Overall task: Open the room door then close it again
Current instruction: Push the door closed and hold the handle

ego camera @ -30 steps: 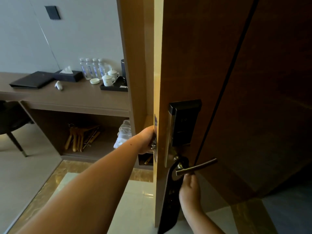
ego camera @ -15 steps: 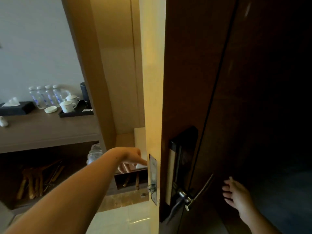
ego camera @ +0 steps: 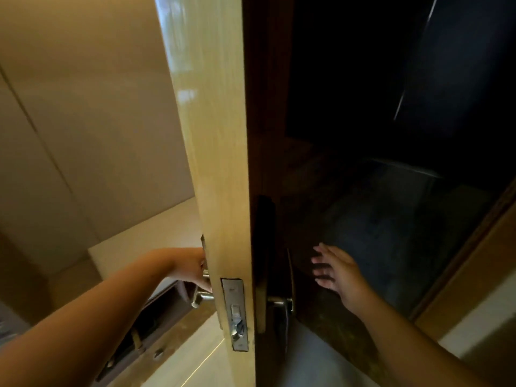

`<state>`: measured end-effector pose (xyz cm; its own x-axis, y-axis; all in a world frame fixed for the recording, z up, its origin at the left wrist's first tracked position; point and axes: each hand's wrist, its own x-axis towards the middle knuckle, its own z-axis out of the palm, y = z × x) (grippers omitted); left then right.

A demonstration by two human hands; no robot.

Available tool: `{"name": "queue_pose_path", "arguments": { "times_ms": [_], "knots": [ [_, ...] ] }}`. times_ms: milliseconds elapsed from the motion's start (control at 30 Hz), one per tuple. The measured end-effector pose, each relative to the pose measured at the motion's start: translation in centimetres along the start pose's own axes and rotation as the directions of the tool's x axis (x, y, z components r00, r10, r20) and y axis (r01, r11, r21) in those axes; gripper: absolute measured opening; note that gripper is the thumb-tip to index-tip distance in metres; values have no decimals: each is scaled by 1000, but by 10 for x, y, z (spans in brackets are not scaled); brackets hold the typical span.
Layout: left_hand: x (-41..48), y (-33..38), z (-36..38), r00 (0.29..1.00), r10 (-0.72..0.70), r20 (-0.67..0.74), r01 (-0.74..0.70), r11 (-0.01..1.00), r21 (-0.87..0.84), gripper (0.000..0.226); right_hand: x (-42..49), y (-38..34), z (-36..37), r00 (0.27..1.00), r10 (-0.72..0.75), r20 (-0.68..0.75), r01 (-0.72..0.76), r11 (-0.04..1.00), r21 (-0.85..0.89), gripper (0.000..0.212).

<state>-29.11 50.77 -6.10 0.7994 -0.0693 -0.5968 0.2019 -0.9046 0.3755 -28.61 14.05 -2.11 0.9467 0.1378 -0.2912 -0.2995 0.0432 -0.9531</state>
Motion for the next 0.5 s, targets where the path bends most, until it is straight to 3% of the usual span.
{"name": "queue_pose_path", "arguments": {
  "times_ms": [67,167,333,500],
  "knots": [
    [-62,73,-4,997,79,27,-80,996,28,72,-8,6,-6,1000,-3,-30,4,1000,28,14],
    [-81,122,1,991,103,89,-114,985,129,79,-18,13,-13,998,3,-69,0,999,43,7],
    [-69,174,13,974,170,149,-186,977,106,80,-20,18,-39,982,-45,-182,59,996,73,23],
    [-41,234,24,960,136,244,-161,983,88,82,-22,10,-90,961,-131,-245,164,979,118,29]
  ]
}}
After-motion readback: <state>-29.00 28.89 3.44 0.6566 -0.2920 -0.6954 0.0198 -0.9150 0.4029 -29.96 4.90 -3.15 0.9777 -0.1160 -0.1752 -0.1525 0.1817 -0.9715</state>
